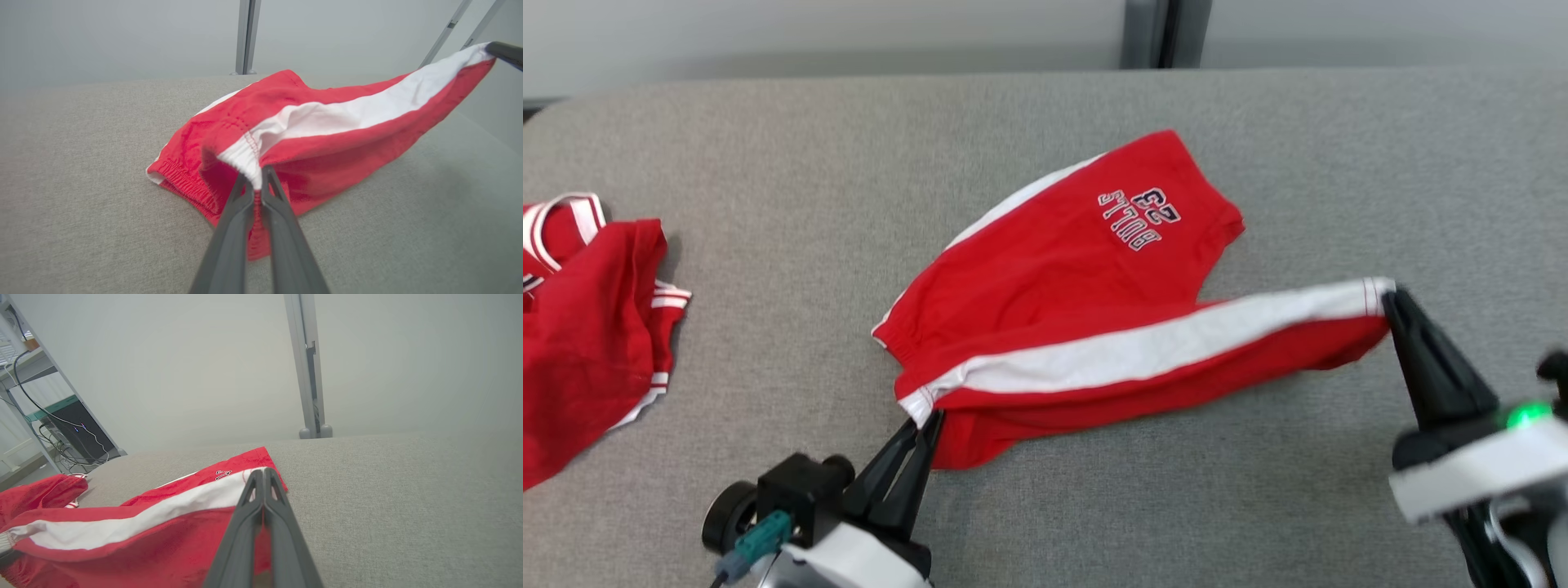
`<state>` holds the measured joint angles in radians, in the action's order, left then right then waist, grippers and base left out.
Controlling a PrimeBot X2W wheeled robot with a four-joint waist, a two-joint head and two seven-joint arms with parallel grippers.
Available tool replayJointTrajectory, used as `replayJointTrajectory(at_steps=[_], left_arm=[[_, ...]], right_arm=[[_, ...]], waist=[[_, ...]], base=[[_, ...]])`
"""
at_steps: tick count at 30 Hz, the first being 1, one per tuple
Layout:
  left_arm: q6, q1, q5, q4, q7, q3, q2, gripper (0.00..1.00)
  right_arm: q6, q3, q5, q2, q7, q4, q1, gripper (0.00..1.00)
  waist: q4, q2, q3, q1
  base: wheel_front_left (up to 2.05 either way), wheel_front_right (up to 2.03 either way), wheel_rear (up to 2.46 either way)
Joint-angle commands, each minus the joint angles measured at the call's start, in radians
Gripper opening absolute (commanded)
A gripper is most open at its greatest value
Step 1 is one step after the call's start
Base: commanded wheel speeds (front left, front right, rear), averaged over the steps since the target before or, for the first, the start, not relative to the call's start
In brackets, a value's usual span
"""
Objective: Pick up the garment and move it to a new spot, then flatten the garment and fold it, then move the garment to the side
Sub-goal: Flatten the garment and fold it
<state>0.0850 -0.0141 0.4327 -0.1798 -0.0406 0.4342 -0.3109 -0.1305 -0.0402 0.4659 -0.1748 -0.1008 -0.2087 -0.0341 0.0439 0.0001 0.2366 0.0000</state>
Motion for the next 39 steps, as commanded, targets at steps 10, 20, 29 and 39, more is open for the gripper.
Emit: replayJointTrajectory(at_steps=[10,20,29,39], left_arm=[[-0.047,0.2,0.026,0.07,0.039,-0.018,0.048,0.0],[-0.096,0.325,0.062,0.197,0.106,-0.023,0.102,0.0],[-0.139,0.406,0.087,0.331,0.137,-0.001,0.147,0.0],[-0.125,0.414,0.074,0.41,0.211,-0.006,0.158,1.0]], right_arm=[[-0.001,-0.125,0.048,-0.132,0.06,0.259,-0.432,0.0],[0.0,-0.261,0.109,-0.176,0.126,0.549,-0.73,0.0],[0.0,-0.414,0.188,-0.18,0.179,0.782,-0.883,0.0],[-0.001,-0.534,0.236,-0.18,0.342,0.864,-0.904,1.0]], waist=[[0.095,-0.0001,0.173,0.0],[0.162,-0.0001,0.233,0.0],[0.177,-0.0001,0.261,0.0],[0.146,-0.0001,0.234,0.0]], base=[[0.0,0.0,0.0],[0.0,0.0,0.0],[0.0,0.0,0.0],[0.0,0.0,0.0]])
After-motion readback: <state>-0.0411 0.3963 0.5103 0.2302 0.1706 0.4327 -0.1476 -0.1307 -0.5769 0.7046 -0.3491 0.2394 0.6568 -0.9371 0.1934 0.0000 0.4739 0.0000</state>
